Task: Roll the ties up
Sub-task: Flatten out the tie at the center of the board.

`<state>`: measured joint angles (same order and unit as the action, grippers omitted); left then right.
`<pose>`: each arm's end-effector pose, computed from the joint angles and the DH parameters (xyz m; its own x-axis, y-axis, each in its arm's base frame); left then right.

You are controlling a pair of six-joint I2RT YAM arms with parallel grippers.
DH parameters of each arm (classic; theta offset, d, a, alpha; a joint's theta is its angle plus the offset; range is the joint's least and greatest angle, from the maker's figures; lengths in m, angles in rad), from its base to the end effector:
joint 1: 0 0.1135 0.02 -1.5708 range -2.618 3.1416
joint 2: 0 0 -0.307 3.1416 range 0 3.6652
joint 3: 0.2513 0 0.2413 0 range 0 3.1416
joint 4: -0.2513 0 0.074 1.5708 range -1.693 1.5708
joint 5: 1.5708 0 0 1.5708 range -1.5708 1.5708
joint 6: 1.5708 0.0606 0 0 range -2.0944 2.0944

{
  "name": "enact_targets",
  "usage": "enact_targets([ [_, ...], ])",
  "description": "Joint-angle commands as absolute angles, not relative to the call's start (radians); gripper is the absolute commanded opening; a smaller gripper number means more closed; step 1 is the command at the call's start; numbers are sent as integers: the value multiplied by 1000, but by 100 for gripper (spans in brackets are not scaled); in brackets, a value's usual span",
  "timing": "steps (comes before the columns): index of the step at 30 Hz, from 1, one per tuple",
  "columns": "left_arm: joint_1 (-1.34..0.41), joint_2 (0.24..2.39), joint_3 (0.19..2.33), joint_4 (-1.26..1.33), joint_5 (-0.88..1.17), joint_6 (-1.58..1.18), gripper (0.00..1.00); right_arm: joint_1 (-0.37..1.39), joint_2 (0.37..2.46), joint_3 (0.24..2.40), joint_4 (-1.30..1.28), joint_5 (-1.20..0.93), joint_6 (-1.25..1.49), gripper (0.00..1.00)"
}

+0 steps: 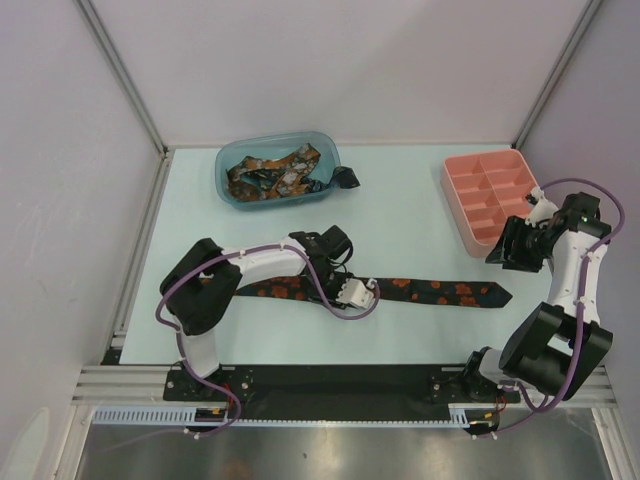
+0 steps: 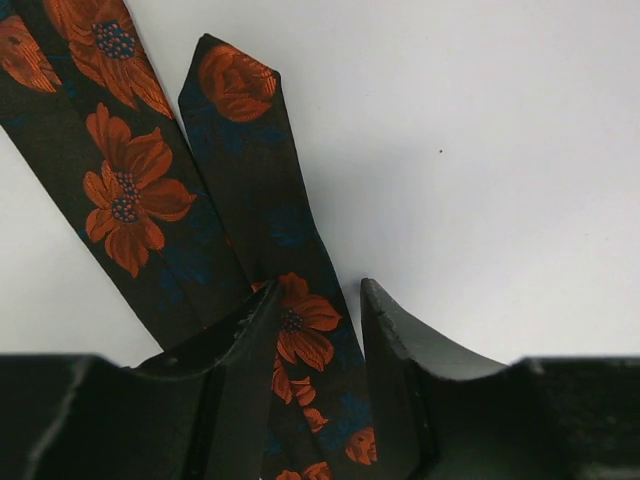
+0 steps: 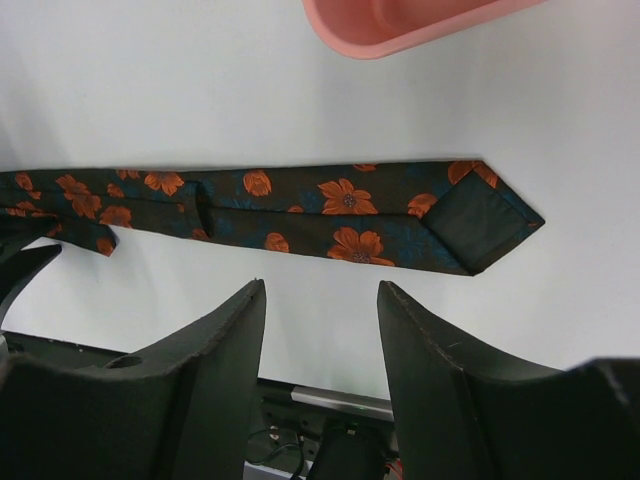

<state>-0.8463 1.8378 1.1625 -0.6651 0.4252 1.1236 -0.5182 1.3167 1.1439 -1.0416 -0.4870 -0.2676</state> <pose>0.2135 -0.2790 0.1846 0.3923 0.7960 -0.4609 0.9038 -0.4268 0.0322 0.2120 -0.0882 0.3100 -0.8634 0.2233 -0.4524 0.0701 0.9411 0.3307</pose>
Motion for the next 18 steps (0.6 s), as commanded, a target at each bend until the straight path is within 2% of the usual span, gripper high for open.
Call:
enact_targets([
  [1, -850, 1870, 1160, -640, 377, 1135, 42, -511, 1316, 1150, -1028, -495, -285, 54],
  [5, -850, 1894, 1154, -661, 361, 1146, 31, -511, 1321, 1152, -1023, -502, -281, 54],
  [8, -853, 1867, 1175, -683, 371, 1140, 17, -511, 1325, 1144, -1022, -506, -291, 54],
  [9, -857, 1855, 1189, -702, 377, 1123, 7, -511, 1327, 1141, -1022, -506, -294, 53],
  [11, -867, 1827, 1245, -739, 393, 1097, 0, -511, 1330, 1132, -1019, -506, -310, 53],
  [18, -905, 1854, 1384, -784, 318, 1049, 0, -511, 1365, 1123, -1012, -509, -350, 52],
])
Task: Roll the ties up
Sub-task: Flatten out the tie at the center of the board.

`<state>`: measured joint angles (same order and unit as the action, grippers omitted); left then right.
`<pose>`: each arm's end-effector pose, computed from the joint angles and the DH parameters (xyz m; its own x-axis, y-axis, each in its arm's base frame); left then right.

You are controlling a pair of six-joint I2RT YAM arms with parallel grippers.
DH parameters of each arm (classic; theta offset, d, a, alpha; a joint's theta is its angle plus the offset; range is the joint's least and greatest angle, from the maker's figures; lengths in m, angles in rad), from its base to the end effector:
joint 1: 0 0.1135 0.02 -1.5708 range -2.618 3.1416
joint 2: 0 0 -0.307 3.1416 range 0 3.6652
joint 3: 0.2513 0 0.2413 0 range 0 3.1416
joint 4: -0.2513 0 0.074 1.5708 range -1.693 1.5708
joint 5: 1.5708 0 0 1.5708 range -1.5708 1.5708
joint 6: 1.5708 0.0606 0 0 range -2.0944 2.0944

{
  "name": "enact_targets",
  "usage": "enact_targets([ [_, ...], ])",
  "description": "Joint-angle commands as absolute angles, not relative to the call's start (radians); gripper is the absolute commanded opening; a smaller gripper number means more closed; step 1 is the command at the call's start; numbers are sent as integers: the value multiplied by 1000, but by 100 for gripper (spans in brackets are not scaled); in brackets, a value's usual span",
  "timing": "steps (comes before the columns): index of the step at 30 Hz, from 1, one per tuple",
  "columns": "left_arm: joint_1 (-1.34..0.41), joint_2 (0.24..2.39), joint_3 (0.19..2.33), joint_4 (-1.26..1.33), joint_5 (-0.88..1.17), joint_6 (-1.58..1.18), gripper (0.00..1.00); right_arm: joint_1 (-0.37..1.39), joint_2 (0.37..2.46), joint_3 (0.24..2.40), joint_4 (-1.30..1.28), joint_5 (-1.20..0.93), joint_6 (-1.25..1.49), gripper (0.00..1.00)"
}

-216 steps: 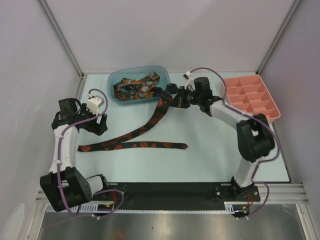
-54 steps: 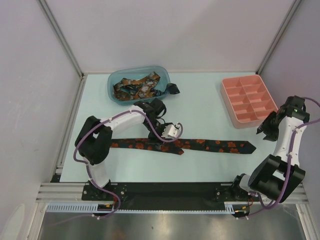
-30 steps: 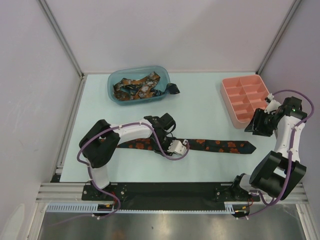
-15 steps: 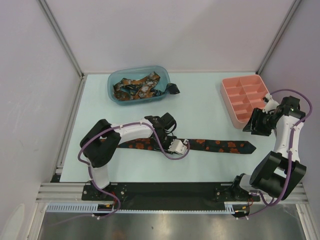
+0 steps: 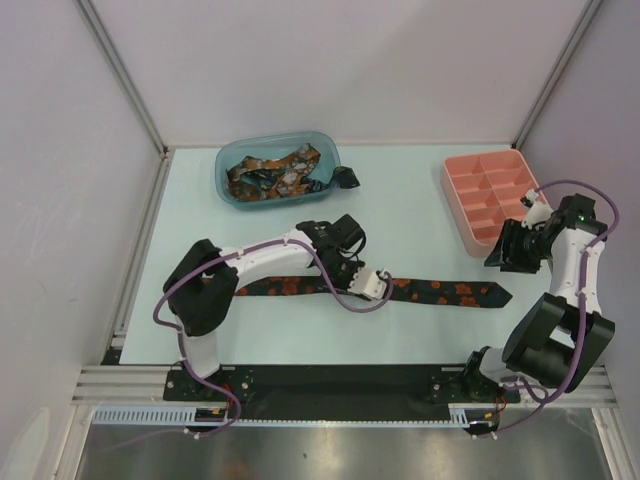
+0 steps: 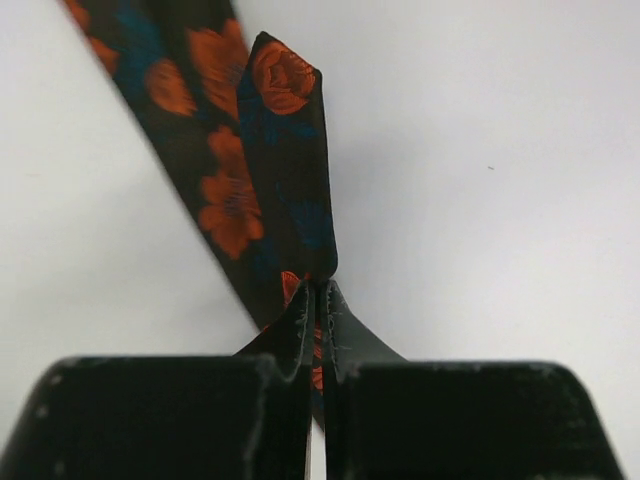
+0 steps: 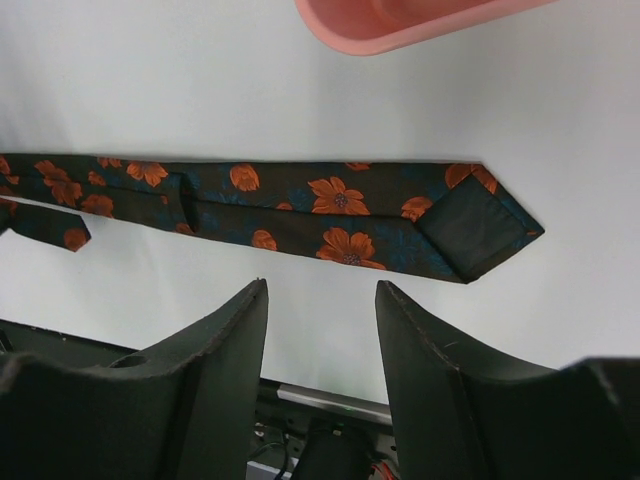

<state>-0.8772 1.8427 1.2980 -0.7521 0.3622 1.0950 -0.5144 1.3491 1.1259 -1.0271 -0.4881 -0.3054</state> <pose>0.2193 -0.2973 0.2136 0.4118 0.8050 -0.4272 0.9045 -0.4180 0.0843 0.2176 -0.0903 0.2987 -0.8800 0.1923 -0.4343 0.0434 0.9431 0.3297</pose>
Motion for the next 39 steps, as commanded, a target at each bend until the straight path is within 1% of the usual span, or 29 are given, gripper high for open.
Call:
enact_targets([
  [1, -908, 1865, 1396, -781, 304, 1040, 0, -511, 1373, 1120, -1014, -506, -356, 52],
  [9, -965, 1974, 1462, -657, 132, 954, 0, -514, 1431, 1129, -1074, -517, -429, 51],
  [17, -999, 2049, 1526, -623, 98, 904, 0, -511, 1506, 1166, -1164, -538, -505, 50],
  [24, -1029, 2054, 1581, -607, 103, 877, 0, -494, 1604, 1189, -1210, -571, -523, 48],
  [31, -1075, 2083, 1606, -626, 32, 931, 0, -483, 1624, 1203, -1203, -589, -526, 47],
  [39, -1094, 2118, 1638, -647, 38, 934, 0, -480, 1617, 1181, -1209, -617, -534, 47],
])
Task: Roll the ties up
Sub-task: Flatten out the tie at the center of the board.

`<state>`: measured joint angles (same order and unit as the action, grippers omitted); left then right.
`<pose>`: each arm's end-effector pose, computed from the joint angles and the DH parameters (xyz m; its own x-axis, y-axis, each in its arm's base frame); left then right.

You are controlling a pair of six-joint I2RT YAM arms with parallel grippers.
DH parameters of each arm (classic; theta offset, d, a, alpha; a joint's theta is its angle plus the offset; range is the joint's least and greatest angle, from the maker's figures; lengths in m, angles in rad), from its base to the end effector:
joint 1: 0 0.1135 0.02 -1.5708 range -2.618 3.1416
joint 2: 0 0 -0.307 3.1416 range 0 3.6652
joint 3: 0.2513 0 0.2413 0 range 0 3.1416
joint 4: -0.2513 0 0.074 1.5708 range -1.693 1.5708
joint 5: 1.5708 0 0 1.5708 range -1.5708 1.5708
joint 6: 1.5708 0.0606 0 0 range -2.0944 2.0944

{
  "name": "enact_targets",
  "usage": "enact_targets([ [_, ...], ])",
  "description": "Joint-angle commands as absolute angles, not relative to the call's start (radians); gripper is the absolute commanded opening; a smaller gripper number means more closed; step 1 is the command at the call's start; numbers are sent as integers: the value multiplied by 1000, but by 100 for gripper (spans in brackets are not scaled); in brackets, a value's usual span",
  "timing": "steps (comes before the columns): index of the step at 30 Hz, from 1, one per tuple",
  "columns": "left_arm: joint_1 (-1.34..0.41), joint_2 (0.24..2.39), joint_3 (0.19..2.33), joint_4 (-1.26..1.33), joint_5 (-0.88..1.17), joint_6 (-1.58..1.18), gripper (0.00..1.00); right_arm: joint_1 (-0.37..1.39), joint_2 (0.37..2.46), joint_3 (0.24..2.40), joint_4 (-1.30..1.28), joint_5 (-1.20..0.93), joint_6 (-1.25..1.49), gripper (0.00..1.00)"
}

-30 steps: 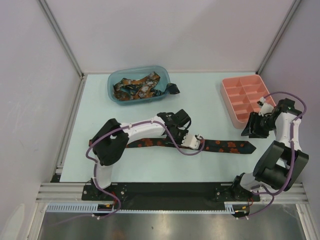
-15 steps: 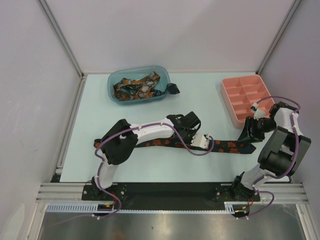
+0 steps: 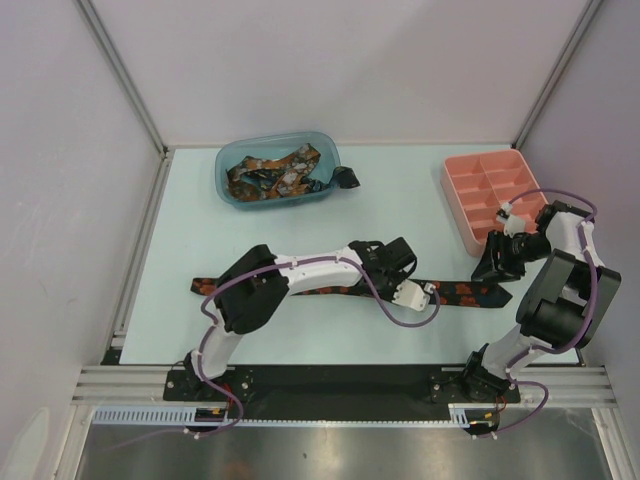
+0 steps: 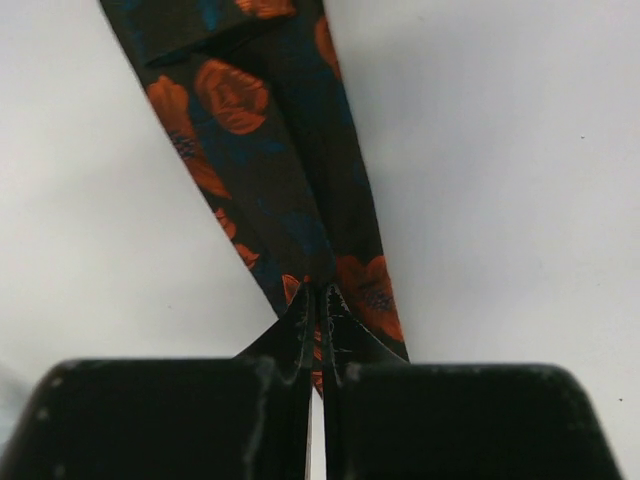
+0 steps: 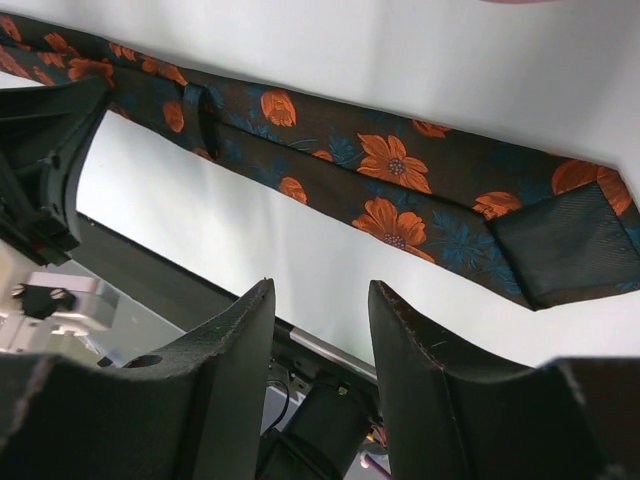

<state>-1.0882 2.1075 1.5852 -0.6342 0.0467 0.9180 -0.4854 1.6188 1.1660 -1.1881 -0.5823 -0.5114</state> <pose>0.2126 -0.4120 0.1896 0.4518 0.8475 -0.2785 0.8802 -0.3727 0.2938 0.2477 -0.0930 0.2475 -0.9768 0.0531 -0.2074 -0.0623 0.8563 0.5127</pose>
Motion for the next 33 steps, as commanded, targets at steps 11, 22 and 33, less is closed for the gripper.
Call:
enact_targets([
  [11, -1106, 2146, 1713, -650, 80, 907, 0, -476, 1618, 1173, -1207, -621, -543, 47],
  [22, -1131, 2187, 1726, -640, 103, 914, 0, -446, 1652, 1172, -1216, -658, -568, 48],
  [33, -1131, 2178, 1701, -450, 156, 789, 2, -319, 1727, 1152, -1166, -692, -532, 47],
])
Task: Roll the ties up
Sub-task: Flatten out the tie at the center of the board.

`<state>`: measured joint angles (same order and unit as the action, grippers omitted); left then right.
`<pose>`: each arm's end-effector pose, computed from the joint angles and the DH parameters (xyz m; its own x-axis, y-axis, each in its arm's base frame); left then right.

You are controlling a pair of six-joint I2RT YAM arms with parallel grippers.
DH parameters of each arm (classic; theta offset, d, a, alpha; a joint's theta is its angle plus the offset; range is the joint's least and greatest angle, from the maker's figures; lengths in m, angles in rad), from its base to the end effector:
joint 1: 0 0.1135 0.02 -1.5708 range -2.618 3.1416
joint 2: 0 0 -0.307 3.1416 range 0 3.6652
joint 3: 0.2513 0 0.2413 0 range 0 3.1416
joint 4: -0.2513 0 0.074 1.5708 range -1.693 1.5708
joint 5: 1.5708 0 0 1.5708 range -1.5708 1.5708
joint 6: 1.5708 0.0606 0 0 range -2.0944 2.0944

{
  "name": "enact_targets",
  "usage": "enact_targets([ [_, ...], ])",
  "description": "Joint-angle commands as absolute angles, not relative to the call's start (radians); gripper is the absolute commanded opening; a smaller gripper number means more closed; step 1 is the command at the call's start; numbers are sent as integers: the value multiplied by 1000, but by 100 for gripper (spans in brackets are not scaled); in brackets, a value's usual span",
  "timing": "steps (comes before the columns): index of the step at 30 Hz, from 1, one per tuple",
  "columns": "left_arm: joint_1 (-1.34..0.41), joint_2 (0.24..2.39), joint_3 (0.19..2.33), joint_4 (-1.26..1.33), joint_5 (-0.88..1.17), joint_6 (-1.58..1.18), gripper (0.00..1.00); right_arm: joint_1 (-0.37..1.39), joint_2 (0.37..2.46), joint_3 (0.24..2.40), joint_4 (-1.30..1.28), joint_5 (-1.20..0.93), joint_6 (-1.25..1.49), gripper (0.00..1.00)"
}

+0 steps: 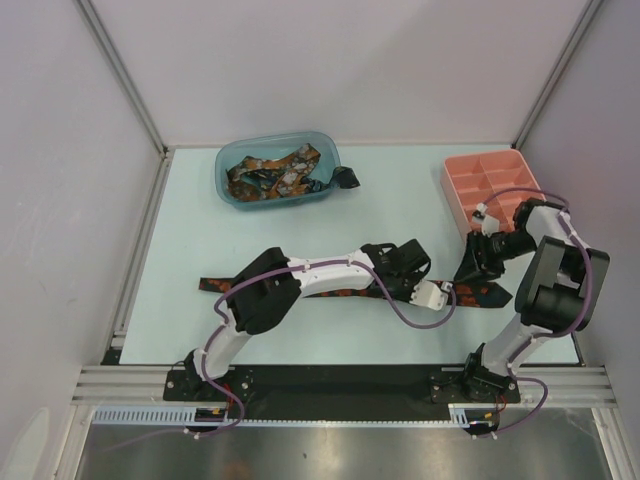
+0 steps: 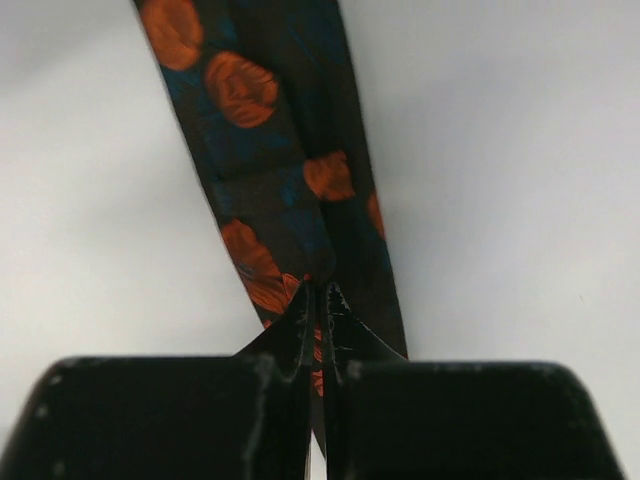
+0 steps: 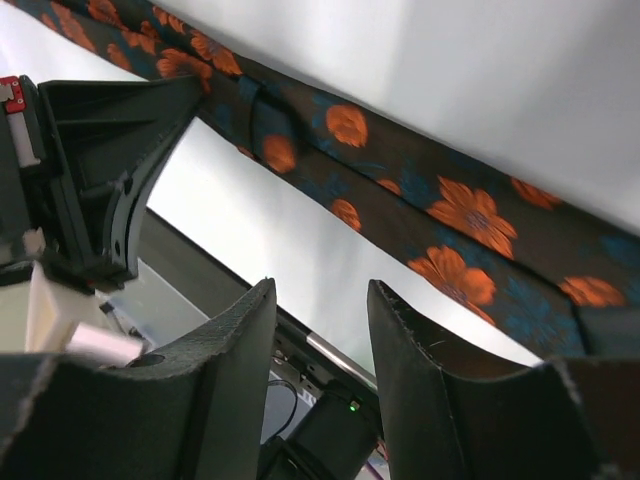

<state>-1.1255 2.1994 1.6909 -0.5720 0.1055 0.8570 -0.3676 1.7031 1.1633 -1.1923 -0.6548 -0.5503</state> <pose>0.2084 -0.4514 0.1820 0.4458 0.8112 -0.3785 0.8888 -0.3507 0.2951 0.2673 -0.0634 0.2287 -0.9819 -0.0663 -0.1774 -0.1609 0.7864 0.5963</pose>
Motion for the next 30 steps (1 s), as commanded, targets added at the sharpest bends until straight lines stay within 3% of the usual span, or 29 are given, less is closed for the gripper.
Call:
enact_targets([
  [1, -1131, 2174, 1694, -434, 158, 781, 2, -310, 1735, 1143, -1145, -693, -511, 46],
  [4, -1129, 2149, 1661, -396, 152, 770, 11, -262, 1758, 1129, -1097, -701, -460, 45],
  [8, -1118, 2086, 1582, -374, 166, 762, 34, -216, 1767, 1112, -1039, -684, -420, 45],
  [16, -1049, 1867, 1460, -359, 273, 652, 68, -121, 1795, 1118, -997, -620, -380, 45],
  [25, -888, 1655, 1344, -423, 380, 528, 83, -57, 1838, 1150, -974, -508, -344, 48],
  [30, -789, 1545, 1247, -446, 359, 509, 86, -25, 1876, 1172, -971, -514, -336, 46],
])
